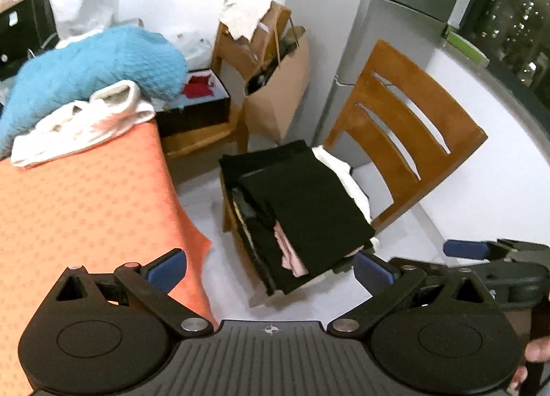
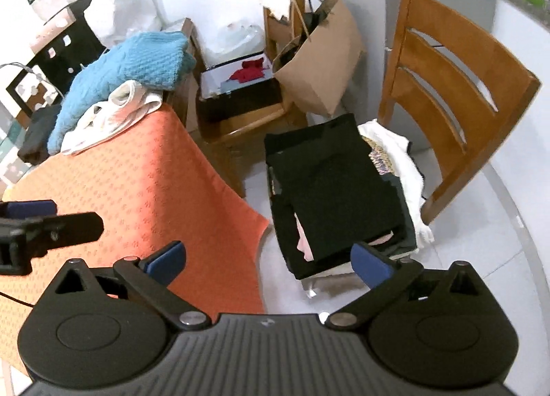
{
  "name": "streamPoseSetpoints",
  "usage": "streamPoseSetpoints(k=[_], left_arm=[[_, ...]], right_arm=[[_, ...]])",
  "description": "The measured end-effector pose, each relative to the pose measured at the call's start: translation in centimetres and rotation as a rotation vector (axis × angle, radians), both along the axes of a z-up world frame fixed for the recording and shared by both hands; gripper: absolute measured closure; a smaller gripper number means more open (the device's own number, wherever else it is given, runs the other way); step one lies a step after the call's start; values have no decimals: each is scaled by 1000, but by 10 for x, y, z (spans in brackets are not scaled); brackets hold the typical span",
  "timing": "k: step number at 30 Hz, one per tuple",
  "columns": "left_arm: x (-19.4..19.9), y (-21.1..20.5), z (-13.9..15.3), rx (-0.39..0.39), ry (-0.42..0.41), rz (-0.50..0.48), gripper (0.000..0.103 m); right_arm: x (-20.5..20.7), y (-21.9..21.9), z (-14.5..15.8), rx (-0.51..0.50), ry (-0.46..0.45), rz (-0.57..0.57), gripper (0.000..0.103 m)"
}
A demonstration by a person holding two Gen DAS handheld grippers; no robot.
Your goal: Fold clothes
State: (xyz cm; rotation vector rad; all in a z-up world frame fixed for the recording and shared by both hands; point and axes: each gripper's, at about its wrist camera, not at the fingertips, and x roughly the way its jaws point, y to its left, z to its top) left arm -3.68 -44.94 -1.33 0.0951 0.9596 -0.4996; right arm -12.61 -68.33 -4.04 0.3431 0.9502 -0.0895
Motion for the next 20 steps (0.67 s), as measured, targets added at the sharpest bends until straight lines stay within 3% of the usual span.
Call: streamPoseSetpoints(k=[8, 14, 20], left_arm=[[-14, 56, -1, 24, -17, -92, 0], [-13, 116, 0, 74, -53, -150, 0], [-16, 174, 4, 94, -93, -193, 0]], right_arm=[[-31, 66, 7, -42, -9, -98, 0], [-50, 144, 10, -53, 1, -241, 0], [-67, 214, 16, -75, -9, -314, 0]])
